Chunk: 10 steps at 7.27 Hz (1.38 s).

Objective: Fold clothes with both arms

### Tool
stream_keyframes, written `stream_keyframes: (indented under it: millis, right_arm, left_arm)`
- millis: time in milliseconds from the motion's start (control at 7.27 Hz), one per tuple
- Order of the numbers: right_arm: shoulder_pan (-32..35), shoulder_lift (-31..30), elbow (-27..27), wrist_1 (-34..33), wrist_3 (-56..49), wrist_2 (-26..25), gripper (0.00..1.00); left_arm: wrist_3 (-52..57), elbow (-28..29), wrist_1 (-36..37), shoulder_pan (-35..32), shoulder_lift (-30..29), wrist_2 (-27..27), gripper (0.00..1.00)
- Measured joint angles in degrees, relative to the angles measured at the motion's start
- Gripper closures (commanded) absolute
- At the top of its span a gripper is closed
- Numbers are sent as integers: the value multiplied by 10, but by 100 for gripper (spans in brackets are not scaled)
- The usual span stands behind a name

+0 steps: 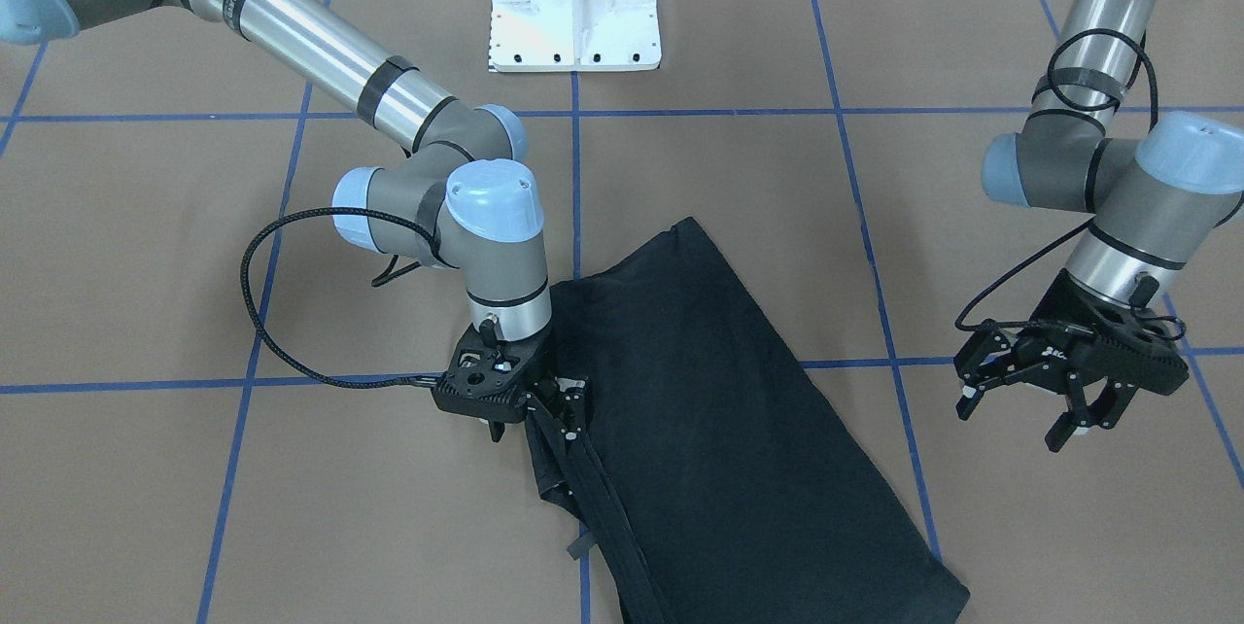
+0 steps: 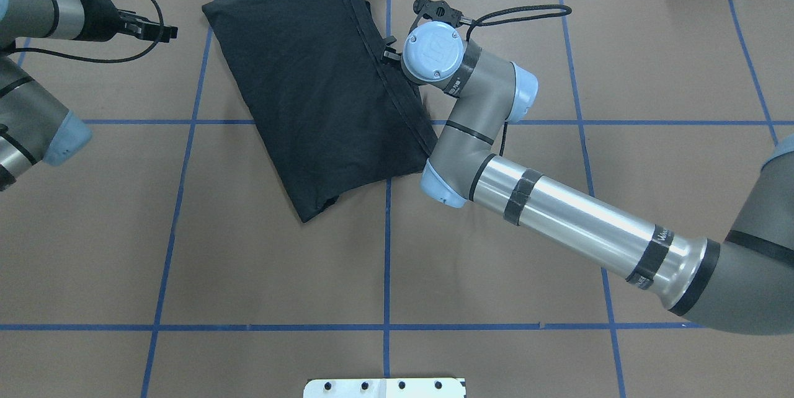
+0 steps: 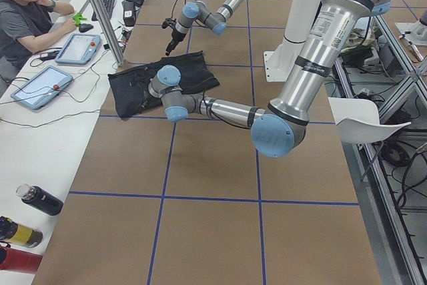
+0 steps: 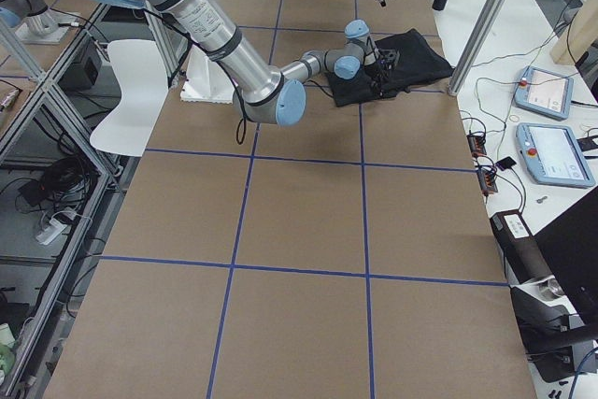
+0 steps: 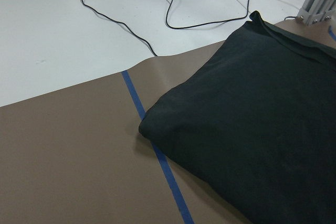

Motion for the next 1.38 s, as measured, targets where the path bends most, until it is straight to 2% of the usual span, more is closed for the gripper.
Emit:
stream_keyframes:
  millis: [275, 413, 825, 963, 1101, 1238, 1376]
  right_arm:
    - [-4, 22, -40, 1, -2, -8, 21]
    - [-7, 25, -50, 1, -4, -15, 25]
    - [-14, 30, -61, 1, -8, -25, 53]
    - [-16, 31, -62, 1, -9, -26, 59]
    - [-18, 32, -62, 2, -9, -26, 59]
    - [-19, 32, -62, 2, -9, -27, 85]
    - [-20, 32, -62, 2, -9, -28, 100]
  left_arm:
    - [0, 0, 0, 0, 2, 0, 0]
    - [0, 0, 0, 0, 3, 0, 0]
    - [0, 1, 0, 0, 3, 0, 0]
    - [0, 1, 0, 0, 4, 0, 0]
    - [0, 2, 0, 0, 4, 0, 0]
    - [0, 2, 0, -1, 4, 0, 0]
    - [0, 2, 0, -1, 4, 0, 0]
